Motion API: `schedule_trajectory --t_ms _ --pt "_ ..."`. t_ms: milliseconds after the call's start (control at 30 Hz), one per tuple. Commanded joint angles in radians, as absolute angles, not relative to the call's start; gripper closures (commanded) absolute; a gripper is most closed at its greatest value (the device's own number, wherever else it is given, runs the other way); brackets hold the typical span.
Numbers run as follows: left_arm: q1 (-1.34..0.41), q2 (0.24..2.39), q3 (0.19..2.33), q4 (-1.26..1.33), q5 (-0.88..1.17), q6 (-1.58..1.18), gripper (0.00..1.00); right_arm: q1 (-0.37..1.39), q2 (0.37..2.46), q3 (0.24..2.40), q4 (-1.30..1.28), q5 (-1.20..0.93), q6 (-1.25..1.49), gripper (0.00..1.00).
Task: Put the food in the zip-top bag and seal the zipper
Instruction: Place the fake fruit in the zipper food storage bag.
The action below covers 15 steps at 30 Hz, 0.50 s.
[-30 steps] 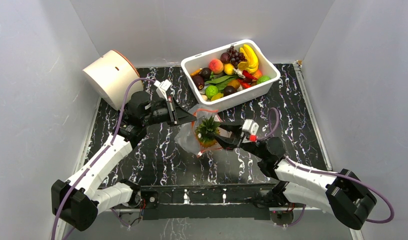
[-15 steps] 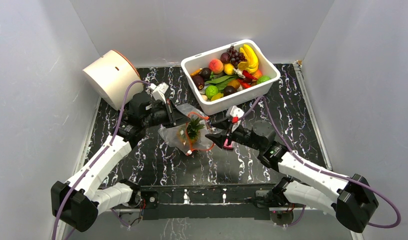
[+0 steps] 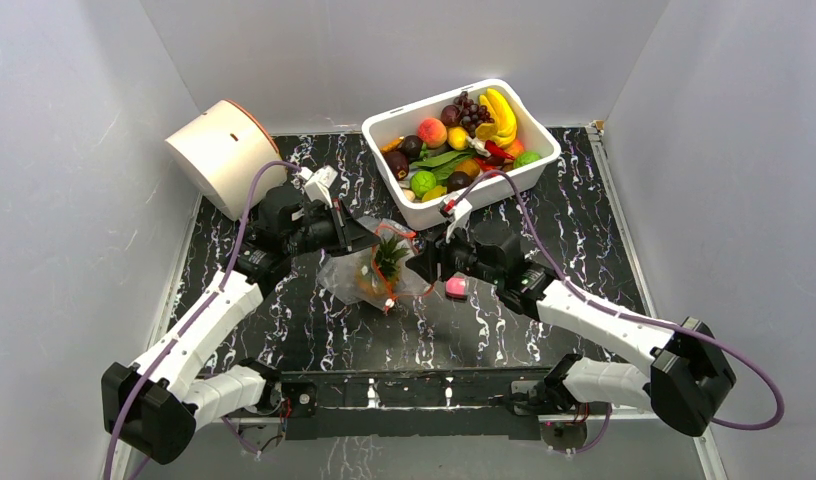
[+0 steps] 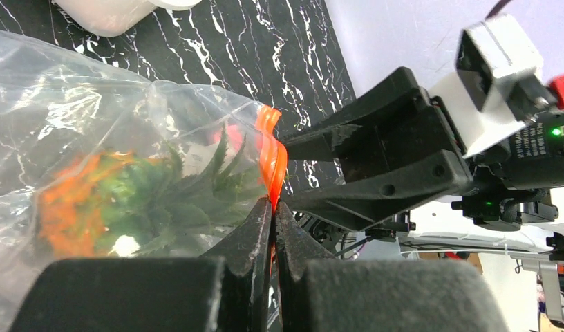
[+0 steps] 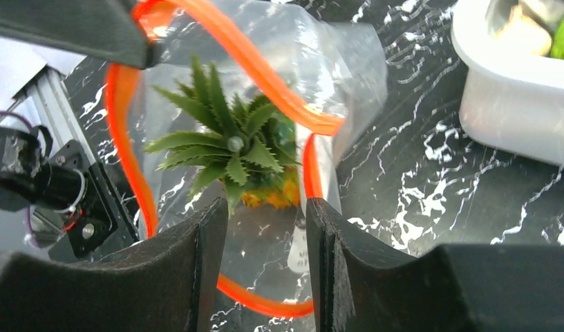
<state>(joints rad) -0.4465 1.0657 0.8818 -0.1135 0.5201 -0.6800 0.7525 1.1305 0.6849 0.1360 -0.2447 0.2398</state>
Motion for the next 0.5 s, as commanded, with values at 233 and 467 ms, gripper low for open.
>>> schedule_trajectory --t_ms 233,467 --pt "-0.441 1.018 0.881 -0.106 0.511 -0.669 1.00 0.755 1.122 0.715 0.005 -0.032 0.452 0.50" --pt "-0.440 1.034 0.894 -0.107 0.516 -0.660 1.00 0.756 1.153 0.652 0.030 0.000 0.520 0.56"
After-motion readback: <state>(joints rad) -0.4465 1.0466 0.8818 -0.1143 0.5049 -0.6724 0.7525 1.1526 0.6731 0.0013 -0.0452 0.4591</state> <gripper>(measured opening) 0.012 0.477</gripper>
